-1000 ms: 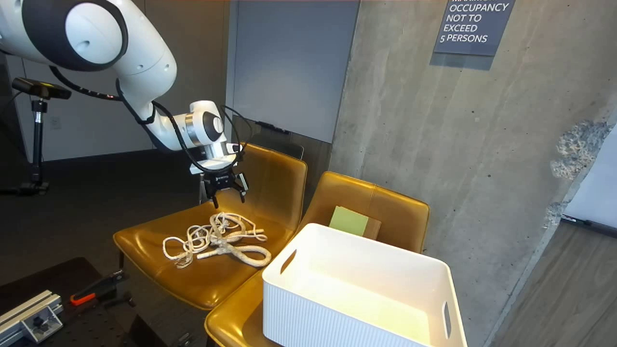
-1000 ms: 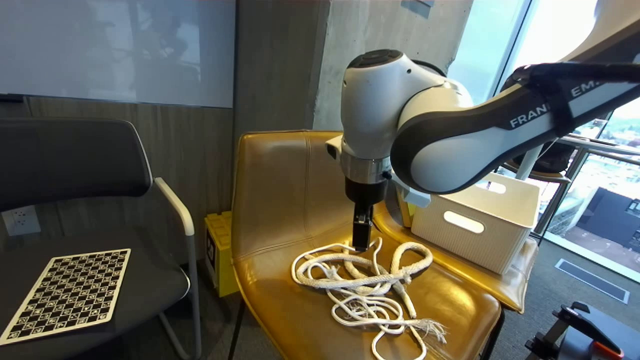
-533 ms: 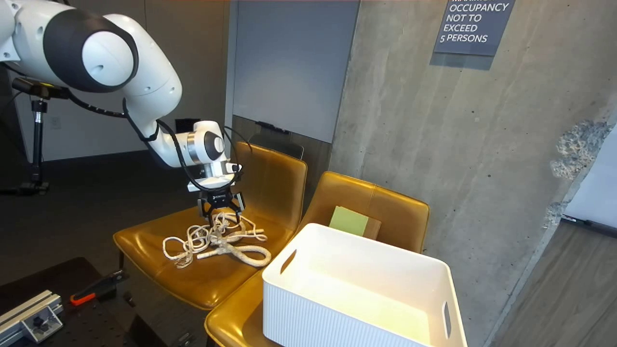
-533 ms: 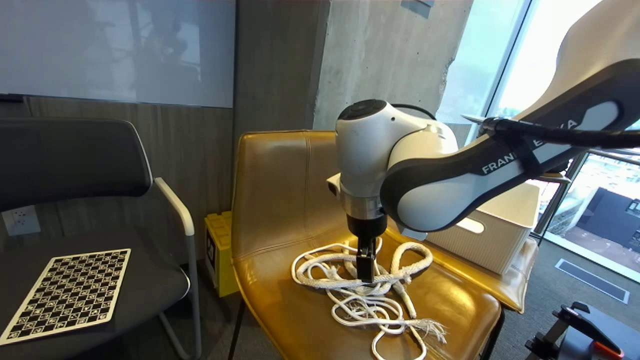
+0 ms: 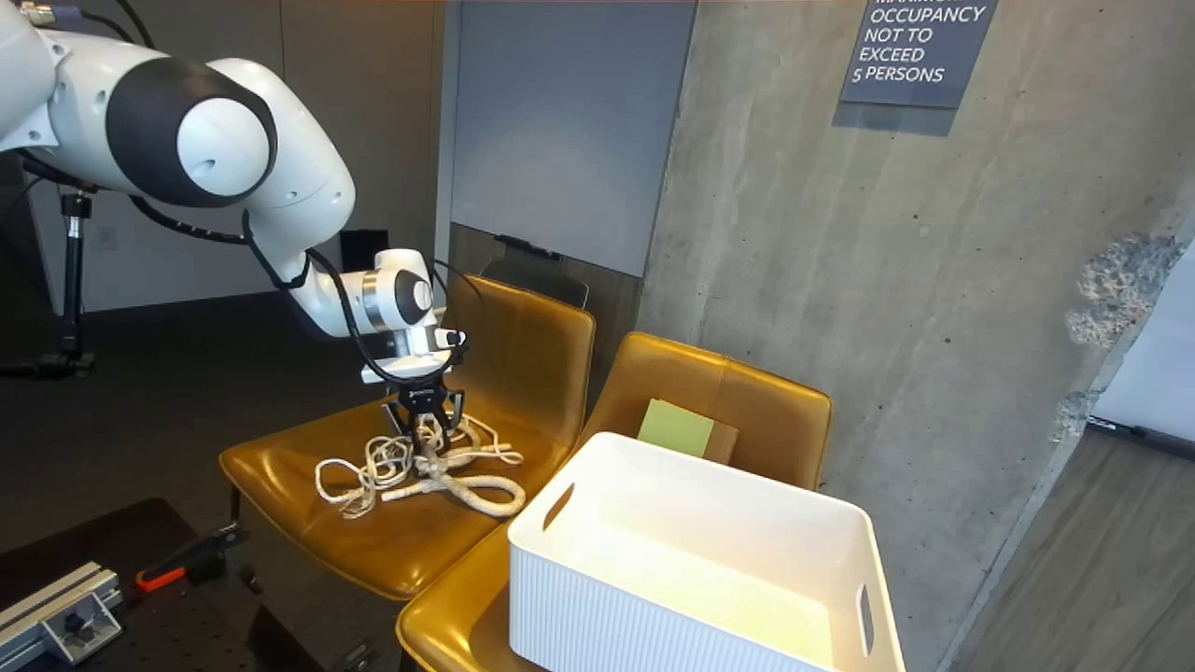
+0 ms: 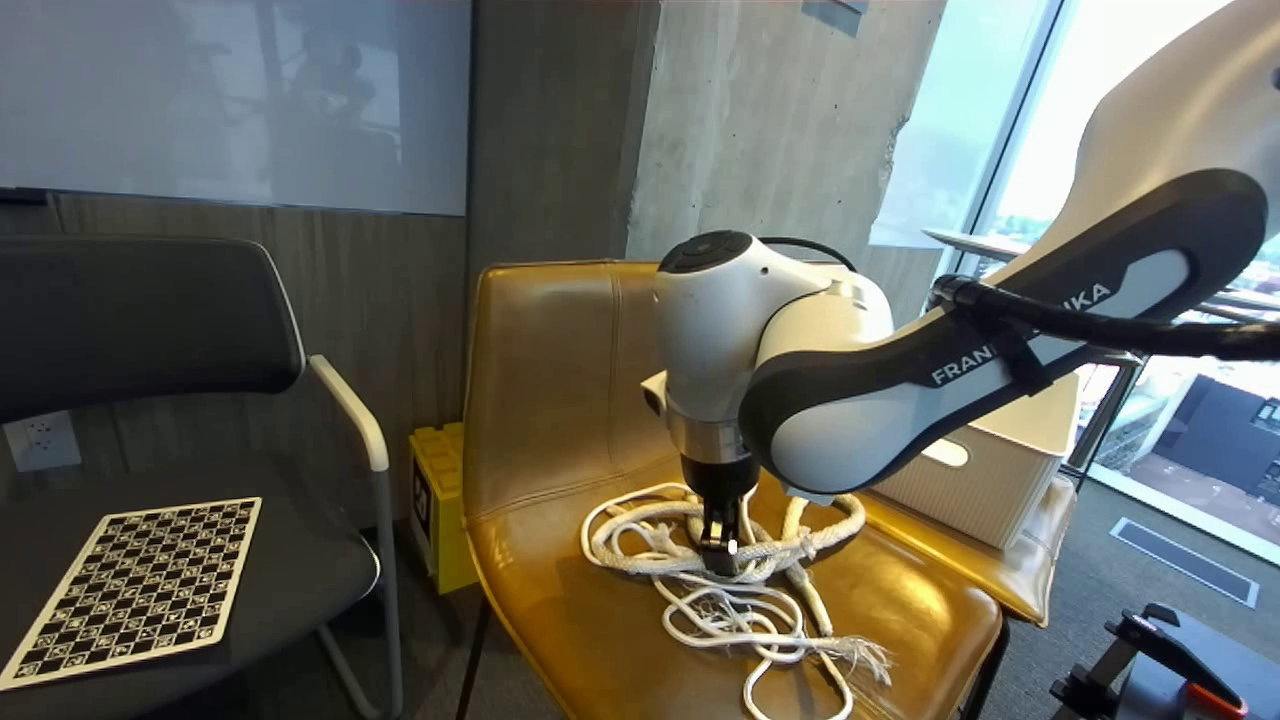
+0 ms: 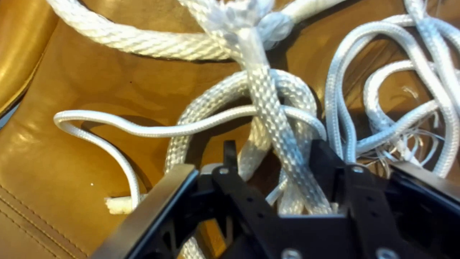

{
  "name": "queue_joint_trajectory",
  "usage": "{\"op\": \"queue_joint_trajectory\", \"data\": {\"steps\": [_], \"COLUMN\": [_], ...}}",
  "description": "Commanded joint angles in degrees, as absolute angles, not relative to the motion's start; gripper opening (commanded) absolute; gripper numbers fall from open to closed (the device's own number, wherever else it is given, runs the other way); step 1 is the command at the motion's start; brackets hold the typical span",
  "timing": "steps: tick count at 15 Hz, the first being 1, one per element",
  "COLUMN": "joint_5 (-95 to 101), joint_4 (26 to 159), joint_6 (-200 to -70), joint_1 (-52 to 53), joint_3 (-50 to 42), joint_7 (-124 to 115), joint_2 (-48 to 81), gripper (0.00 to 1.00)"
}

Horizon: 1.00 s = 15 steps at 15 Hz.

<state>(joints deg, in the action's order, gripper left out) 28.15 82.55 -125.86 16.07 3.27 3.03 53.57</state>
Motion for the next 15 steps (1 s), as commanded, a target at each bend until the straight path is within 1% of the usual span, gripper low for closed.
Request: {"op": "queue_joint_trajectory", "data": {"steps": [1,4,6,8,13,15], "joint_5": [26.31,26.35,26.51,26.60,27.97,29.20], "joint_4": [78.94,78.06,77.91,79.60,87.76,88.86], "joint_6": [-123.71,-123.16,-122.59,-121.70,-118.97,-117.95], "joint_1": [17.29,17.83,18.37,19.25,23.27,25.14], "joint_3": [2.30,2.13,2.10,2.26,3.10,3.05], "joint_7": [3.74,3.46,3.24,2.64,-0.31,-1.36], "joint_2": [55.66,56.45,56.67,54.97,44.02,39.90], "gripper": [0.24,0.01,0.00,0.03,0.03,0.03]}}
